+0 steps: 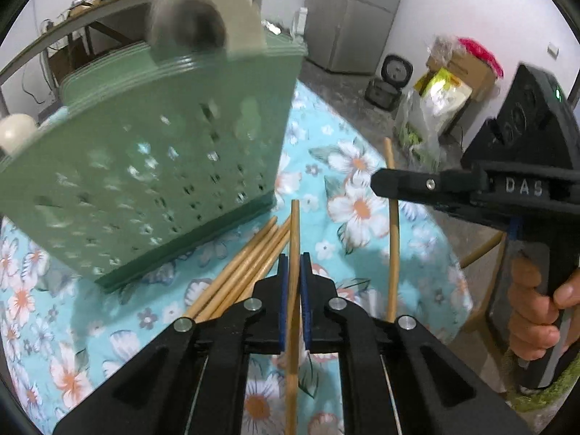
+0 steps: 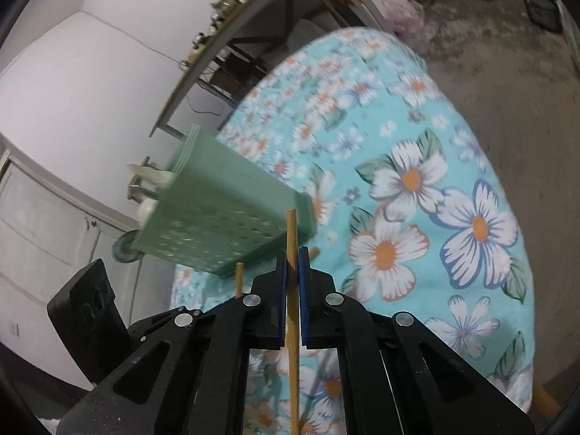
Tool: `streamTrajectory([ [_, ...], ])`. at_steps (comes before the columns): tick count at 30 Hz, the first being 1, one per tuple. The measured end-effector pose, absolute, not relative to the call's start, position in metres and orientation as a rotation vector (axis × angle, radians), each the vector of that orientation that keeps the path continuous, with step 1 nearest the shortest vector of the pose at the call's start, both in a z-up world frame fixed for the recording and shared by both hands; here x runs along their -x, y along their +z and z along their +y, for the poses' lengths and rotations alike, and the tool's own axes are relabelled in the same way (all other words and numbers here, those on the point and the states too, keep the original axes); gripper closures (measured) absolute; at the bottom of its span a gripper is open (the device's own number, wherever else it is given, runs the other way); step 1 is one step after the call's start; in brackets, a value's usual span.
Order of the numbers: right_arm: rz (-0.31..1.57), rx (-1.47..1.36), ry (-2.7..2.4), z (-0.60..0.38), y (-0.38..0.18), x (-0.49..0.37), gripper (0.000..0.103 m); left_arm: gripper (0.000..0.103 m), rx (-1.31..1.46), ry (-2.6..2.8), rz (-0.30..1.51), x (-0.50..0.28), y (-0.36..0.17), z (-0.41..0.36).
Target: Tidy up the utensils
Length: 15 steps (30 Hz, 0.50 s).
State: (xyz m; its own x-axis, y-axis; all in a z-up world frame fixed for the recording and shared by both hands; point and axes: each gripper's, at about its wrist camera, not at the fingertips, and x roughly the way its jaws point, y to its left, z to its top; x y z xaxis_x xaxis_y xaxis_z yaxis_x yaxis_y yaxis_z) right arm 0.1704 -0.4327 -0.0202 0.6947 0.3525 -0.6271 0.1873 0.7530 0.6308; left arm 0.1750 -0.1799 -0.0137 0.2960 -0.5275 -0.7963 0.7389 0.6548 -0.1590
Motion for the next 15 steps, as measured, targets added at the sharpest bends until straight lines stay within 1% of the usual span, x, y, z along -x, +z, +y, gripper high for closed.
streamTrajectory([
  [8,0.738,-0.695,0.141,-0.425,0.016,-0.151,0.099,0.097,-0.130,-0.857,0.852,-0.173,0.043,-0.145],
  [15,0.693,-0.670,0.180,-0.416,0.037,-0.145,0.099,0.097,-0.011,-0.849,0.714,-0.173,0.104,-0.108],
])
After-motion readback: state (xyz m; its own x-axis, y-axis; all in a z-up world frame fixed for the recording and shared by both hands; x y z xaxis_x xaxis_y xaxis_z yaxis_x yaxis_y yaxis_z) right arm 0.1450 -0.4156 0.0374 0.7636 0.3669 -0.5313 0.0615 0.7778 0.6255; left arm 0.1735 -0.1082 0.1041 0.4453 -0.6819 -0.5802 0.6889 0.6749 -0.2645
